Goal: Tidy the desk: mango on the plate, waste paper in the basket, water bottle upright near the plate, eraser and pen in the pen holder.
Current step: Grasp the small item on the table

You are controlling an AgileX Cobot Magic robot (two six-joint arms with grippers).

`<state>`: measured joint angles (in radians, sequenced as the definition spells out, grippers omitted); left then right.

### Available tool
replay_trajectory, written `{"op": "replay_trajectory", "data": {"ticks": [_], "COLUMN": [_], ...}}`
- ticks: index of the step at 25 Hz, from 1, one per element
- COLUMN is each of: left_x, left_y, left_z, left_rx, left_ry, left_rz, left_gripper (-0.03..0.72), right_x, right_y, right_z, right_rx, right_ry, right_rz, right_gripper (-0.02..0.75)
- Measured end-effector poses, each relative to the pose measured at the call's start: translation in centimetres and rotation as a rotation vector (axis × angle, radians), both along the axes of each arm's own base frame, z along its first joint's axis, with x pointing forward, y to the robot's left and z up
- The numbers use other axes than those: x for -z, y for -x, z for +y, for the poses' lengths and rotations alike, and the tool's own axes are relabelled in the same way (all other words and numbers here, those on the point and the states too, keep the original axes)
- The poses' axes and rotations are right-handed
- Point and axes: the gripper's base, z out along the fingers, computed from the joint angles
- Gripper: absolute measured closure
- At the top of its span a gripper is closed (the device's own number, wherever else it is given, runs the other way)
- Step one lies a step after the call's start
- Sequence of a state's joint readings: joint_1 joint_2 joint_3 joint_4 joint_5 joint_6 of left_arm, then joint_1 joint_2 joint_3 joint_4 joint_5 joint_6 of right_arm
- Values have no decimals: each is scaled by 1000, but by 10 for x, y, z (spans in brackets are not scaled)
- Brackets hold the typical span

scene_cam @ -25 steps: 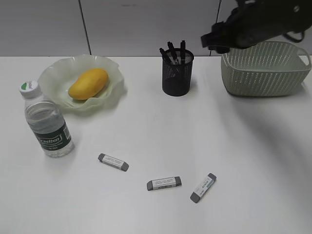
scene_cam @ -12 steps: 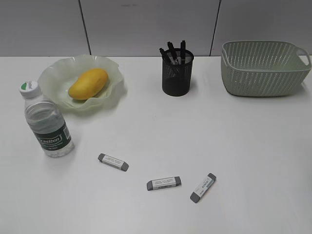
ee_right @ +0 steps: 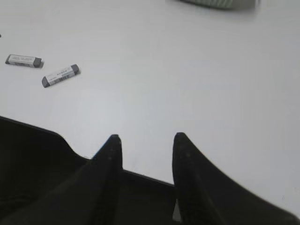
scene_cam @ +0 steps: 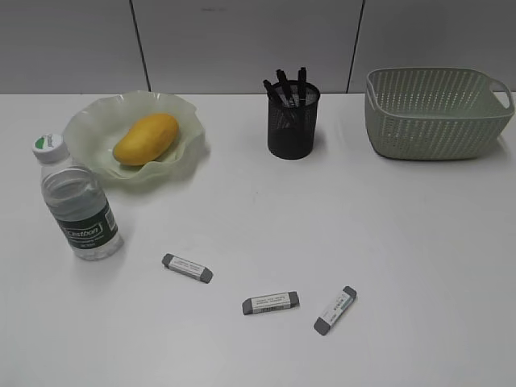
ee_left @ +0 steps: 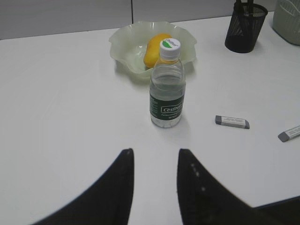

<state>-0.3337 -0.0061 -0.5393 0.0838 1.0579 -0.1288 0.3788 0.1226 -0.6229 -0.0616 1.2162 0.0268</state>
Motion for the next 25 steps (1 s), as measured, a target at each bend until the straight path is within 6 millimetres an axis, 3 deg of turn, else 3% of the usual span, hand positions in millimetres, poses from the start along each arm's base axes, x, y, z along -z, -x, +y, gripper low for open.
{"op": "replay_trajectory", "data": {"ticks": [5, 9, 20, 25], "left_x": [0, 0, 0, 0], "left_y": [0, 0, 0, -5], "left_z": [0, 0, 0, -2], "left_rx": [0, 0, 2, 2], "left_ry": [0, 0, 2, -7], "left_rz": [0, 0, 1, 31], "left_gripper": [452, 452, 452, 452], "right_x": [18, 18, 19, 18], "right_y": [11, 4, 1, 2], "right_z": [-3, 1, 1, 2], "right_rx": [-22, -32, -26, 142], "right_ry": [-28, -53, -53, -38], "right_rz": [-83, -158, -177, -184], "right_gripper": [408, 363, 355, 355]}}
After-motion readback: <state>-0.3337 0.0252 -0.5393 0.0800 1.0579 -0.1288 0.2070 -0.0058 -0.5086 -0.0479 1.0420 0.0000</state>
